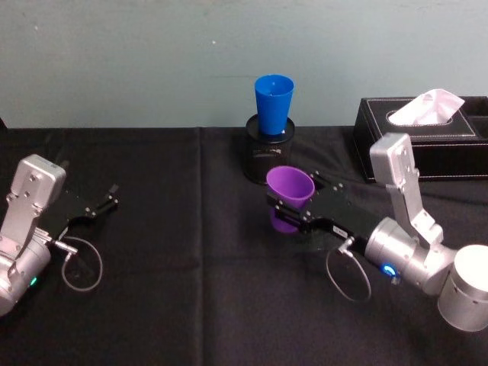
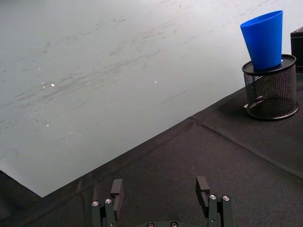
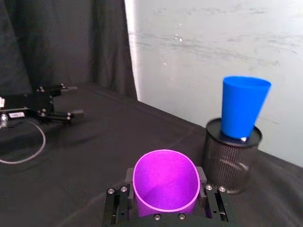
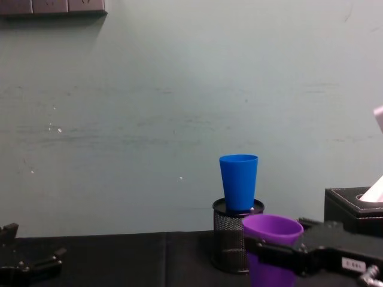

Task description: Pick up one cup with a gripper and tap it against the other cup.

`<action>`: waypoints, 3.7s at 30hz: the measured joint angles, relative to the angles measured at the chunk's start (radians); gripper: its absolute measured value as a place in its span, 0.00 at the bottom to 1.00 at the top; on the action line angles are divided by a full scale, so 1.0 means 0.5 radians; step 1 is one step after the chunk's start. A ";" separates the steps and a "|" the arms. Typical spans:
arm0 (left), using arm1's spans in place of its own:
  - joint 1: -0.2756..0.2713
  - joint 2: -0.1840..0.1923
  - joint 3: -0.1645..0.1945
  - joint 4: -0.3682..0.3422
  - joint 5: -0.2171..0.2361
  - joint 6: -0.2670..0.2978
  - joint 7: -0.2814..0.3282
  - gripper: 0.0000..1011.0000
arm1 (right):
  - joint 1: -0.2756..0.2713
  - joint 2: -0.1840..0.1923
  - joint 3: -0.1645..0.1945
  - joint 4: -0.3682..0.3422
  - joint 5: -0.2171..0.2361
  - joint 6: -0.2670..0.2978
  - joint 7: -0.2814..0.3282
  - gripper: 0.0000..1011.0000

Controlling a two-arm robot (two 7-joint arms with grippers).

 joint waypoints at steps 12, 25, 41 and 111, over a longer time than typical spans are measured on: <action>0.000 0.000 0.000 0.000 0.000 0.000 0.000 0.99 | -0.037 -0.059 0.026 0.143 -0.049 -0.101 -0.015 0.72; 0.000 0.000 0.000 0.000 0.000 0.000 0.000 0.99 | -0.053 -0.099 0.048 0.222 -0.093 -0.160 -0.003 0.72; 0.000 0.000 0.000 0.000 0.000 0.000 0.000 0.99 | -0.050 -0.097 0.048 0.216 -0.091 -0.158 0.000 0.87; 0.000 0.000 0.000 0.000 0.000 0.000 0.000 0.99 | -0.268 -0.402 0.441 -0.056 -0.522 0.175 -0.917 0.99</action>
